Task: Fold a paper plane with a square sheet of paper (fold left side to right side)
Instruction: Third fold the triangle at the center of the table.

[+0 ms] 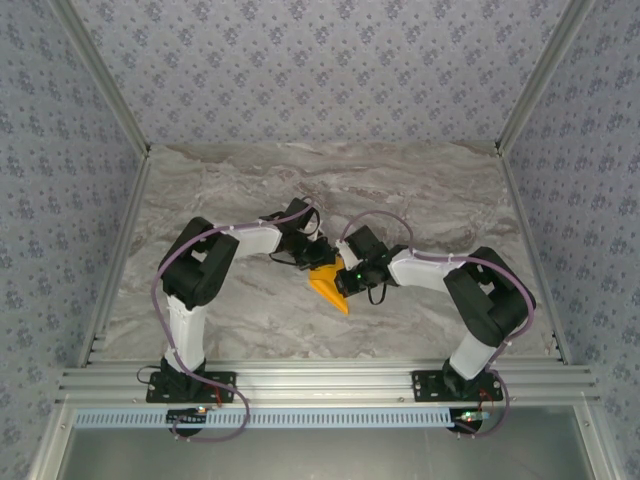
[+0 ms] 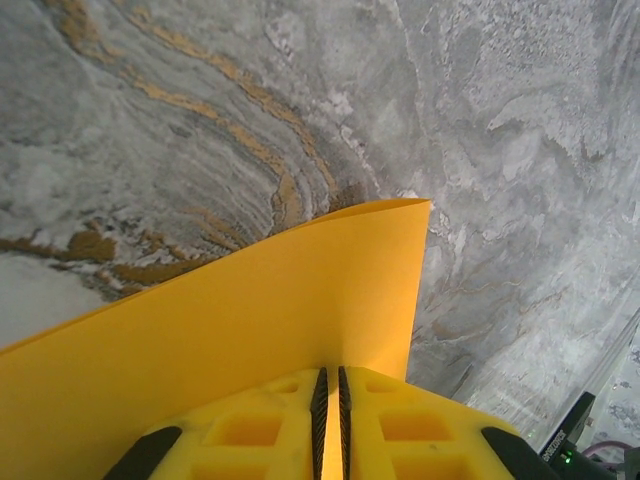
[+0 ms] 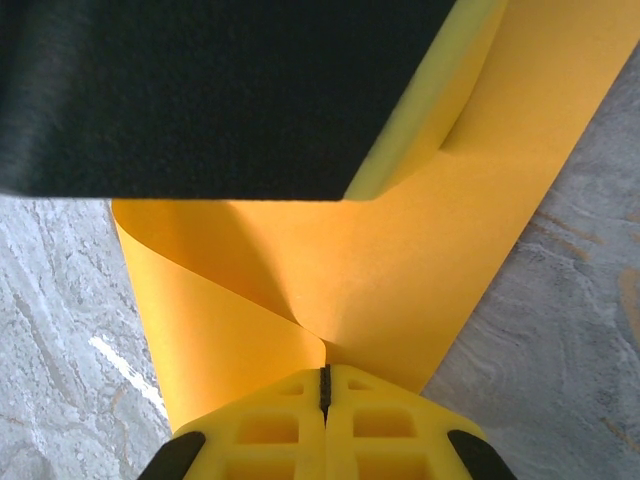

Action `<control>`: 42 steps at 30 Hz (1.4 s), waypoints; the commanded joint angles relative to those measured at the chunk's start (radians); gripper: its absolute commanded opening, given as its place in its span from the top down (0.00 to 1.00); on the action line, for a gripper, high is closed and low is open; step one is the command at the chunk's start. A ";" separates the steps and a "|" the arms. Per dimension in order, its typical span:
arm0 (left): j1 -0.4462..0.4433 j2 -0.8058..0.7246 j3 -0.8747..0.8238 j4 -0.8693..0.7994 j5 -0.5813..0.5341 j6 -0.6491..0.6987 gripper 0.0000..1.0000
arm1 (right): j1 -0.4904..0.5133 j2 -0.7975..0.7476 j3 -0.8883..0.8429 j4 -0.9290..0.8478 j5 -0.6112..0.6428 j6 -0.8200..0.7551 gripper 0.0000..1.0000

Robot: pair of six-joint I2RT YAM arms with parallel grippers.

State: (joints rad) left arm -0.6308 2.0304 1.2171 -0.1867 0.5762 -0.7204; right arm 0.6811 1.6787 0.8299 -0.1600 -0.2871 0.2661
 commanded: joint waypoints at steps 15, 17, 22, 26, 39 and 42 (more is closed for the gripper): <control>0.063 -0.083 0.089 -0.198 -0.054 0.113 0.81 | 0.038 0.044 -0.050 -0.078 0.006 0.009 1.00; 0.065 -0.125 0.054 -0.190 -0.057 0.115 0.84 | 0.037 0.044 -0.049 -0.077 0.005 0.007 1.00; 0.047 -0.230 -0.083 -0.105 0.009 0.071 0.89 | 0.040 0.045 -0.046 -0.077 0.006 0.006 1.00; 0.005 -0.259 -0.136 -0.060 0.034 0.033 0.90 | 0.040 0.047 -0.042 -0.079 0.008 0.005 1.00; -0.065 -0.177 -0.162 -0.032 0.000 -0.001 0.90 | 0.044 0.052 -0.035 -0.090 0.015 0.005 1.00; -0.065 -0.173 -0.186 -0.031 -0.021 -0.004 0.90 | 0.043 0.052 -0.034 -0.092 0.014 0.005 1.00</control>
State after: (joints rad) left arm -0.6891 1.8427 1.0542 -0.2230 0.5739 -0.7177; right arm 0.7033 1.6787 0.8227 -0.1455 -0.2768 0.2661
